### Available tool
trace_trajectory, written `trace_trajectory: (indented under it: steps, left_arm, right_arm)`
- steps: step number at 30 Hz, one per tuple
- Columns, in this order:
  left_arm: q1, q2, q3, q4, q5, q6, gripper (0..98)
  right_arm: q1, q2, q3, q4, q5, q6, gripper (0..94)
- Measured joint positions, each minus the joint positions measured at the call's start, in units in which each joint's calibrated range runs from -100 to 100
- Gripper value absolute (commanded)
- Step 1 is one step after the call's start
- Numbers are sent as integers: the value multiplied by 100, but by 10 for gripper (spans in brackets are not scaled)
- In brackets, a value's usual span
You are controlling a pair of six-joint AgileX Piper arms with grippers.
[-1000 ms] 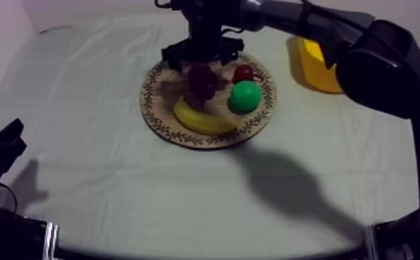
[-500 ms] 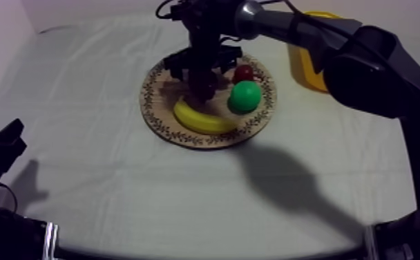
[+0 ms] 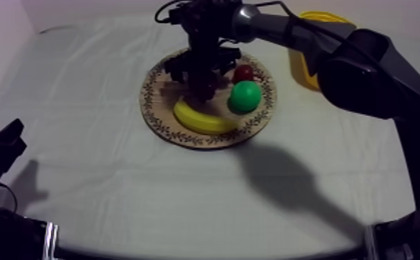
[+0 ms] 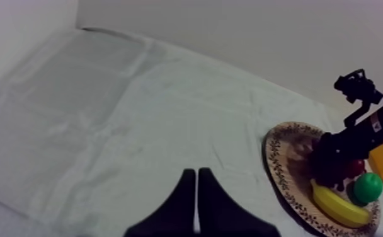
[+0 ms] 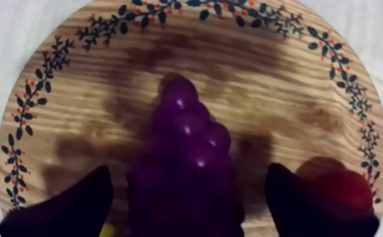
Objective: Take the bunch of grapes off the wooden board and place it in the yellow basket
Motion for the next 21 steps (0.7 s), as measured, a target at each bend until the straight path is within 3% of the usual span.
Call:
trace_trajectory:
  steps: [11, 21]
  left_arm:
    - [0, 0, 0, 0, 0, 0, 1]
    - [0, 0, 0, 0, 0, 0, 1]
  right_arm:
    - [0, 50, -77, -35, 31, 69, 417]
    - [0, 62, -98, -19, 57, 93, 321]
